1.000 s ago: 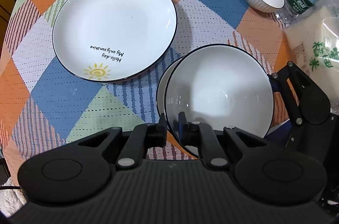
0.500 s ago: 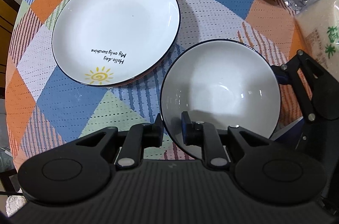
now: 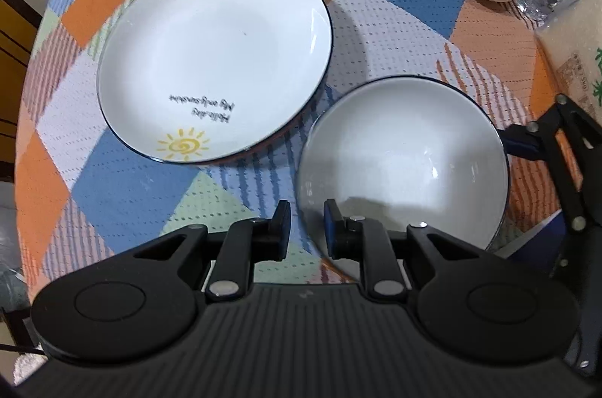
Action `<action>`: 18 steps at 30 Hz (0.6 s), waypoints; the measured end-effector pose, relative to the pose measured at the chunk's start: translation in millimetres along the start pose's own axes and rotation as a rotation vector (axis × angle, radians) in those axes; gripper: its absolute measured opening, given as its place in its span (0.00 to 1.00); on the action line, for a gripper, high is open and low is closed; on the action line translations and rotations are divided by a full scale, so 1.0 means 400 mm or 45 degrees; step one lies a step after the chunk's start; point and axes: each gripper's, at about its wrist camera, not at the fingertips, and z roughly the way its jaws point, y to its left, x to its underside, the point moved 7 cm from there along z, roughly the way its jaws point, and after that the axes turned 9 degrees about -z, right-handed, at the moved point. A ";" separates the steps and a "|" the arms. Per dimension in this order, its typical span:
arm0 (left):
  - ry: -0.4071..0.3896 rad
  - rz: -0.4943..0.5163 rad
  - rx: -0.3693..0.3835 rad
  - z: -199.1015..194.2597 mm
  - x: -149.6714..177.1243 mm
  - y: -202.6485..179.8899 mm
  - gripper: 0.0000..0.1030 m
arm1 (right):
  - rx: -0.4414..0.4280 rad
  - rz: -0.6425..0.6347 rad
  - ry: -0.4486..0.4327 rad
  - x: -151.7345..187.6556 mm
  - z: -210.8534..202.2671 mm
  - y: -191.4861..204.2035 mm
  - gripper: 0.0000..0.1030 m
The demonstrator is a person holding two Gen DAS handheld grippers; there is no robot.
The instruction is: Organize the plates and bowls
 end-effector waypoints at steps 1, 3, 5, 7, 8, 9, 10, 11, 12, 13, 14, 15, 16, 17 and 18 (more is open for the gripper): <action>-0.015 0.001 0.006 -0.004 -0.002 0.001 0.17 | 0.004 0.004 0.013 0.001 -0.002 -0.002 1.00; -0.023 -0.004 0.015 -0.011 -0.005 0.005 0.17 | 0.001 0.025 0.020 0.008 -0.006 -0.010 1.00; -0.041 -0.015 0.038 -0.024 -0.010 0.009 0.17 | 0.007 0.035 0.004 0.015 -0.021 -0.016 1.00; -0.065 -0.024 0.067 -0.049 -0.022 0.012 0.17 | -0.003 0.039 -0.032 0.018 -0.049 -0.020 1.00; -0.076 -0.025 0.084 -0.061 -0.027 0.012 0.17 | -0.017 0.046 -0.056 0.018 -0.066 -0.022 1.00; -0.090 -0.020 0.106 -0.077 -0.036 0.010 0.17 | -0.024 0.054 -0.072 0.018 -0.079 -0.026 1.00; -0.109 -0.011 0.125 -0.093 -0.046 0.006 0.17 | -0.023 0.063 -0.091 0.018 -0.097 -0.032 1.00; -0.125 -0.001 0.137 -0.108 -0.056 0.000 0.17 | -0.015 0.074 -0.117 0.017 -0.119 -0.041 1.00; -0.147 0.012 0.155 -0.124 -0.068 -0.008 0.18 | -0.004 0.086 -0.140 0.017 -0.135 -0.050 1.00; -0.169 0.026 0.175 -0.138 -0.082 -0.017 0.18 | 0.012 0.106 -0.161 0.015 -0.150 -0.063 1.00; -0.191 0.036 0.202 -0.150 -0.097 -0.028 0.18 | 0.033 0.131 -0.182 0.014 -0.164 -0.078 1.00; -0.210 0.039 0.231 -0.160 -0.111 -0.039 0.20 | 0.063 0.160 -0.203 0.011 -0.175 -0.095 1.00; -0.226 0.046 0.262 -0.168 -0.127 -0.052 0.21 | 0.106 0.193 -0.229 0.010 -0.185 -0.116 1.00; -0.234 0.068 0.288 -0.172 -0.143 -0.066 0.21 | 0.159 0.227 -0.259 0.009 -0.193 -0.137 1.00; -0.239 0.089 0.306 -0.171 -0.156 -0.079 0.21 | 0.230 0.258 -0.290 0.009 -0.200 -0.154 1.00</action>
